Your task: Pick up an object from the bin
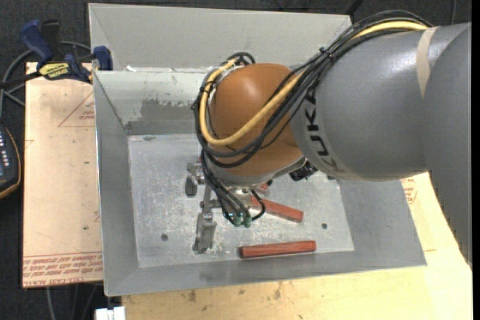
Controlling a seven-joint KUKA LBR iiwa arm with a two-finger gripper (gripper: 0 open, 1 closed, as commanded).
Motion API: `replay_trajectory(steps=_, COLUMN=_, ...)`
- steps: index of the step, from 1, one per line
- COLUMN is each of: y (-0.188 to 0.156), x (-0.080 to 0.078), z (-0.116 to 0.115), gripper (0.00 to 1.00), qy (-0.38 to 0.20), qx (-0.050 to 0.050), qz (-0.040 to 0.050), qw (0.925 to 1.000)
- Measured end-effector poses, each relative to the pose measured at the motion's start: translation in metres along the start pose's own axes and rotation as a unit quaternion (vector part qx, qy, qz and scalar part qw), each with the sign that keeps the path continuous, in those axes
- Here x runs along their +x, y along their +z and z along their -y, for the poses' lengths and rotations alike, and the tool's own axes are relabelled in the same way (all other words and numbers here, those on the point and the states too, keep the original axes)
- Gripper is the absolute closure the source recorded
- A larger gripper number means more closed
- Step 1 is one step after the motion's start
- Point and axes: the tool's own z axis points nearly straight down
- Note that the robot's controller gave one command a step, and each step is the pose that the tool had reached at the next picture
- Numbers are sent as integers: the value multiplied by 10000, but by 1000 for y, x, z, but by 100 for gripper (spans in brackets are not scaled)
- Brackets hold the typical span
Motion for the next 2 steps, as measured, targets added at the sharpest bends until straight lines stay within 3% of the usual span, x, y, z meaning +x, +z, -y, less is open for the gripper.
replay_trajectory(steps=1, y=103, x=-71, z=47, gripper=0, qy=-46, qx=4, qz=34, qw=10000)
replay_trajectory(steps=2, y=108, x=-95, z=137, gripper=0, qy=-339, qx=11, qz=63, qw=9994)
